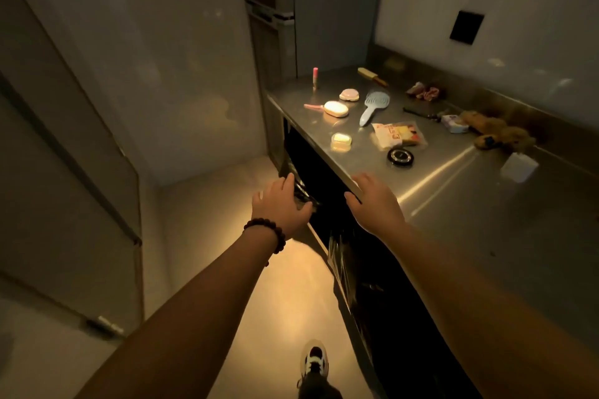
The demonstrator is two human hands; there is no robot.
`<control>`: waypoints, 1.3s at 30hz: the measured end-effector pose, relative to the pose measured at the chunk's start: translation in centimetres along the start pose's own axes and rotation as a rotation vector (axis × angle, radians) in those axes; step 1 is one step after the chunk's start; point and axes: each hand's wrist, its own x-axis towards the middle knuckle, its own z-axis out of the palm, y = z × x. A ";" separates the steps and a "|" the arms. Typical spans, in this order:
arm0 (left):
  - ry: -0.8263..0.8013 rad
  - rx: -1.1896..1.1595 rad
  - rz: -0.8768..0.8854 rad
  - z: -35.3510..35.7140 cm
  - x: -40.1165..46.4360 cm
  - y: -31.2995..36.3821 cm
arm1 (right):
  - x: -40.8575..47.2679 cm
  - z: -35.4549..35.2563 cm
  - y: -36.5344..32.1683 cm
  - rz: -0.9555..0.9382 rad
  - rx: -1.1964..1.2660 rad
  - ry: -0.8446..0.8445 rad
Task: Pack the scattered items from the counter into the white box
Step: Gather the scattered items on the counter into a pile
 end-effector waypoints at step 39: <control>-0.442 -0.094 0.880 10.6 45.1 5.6 | 28.3 4.3 8.8 0.869 -0.182 0.238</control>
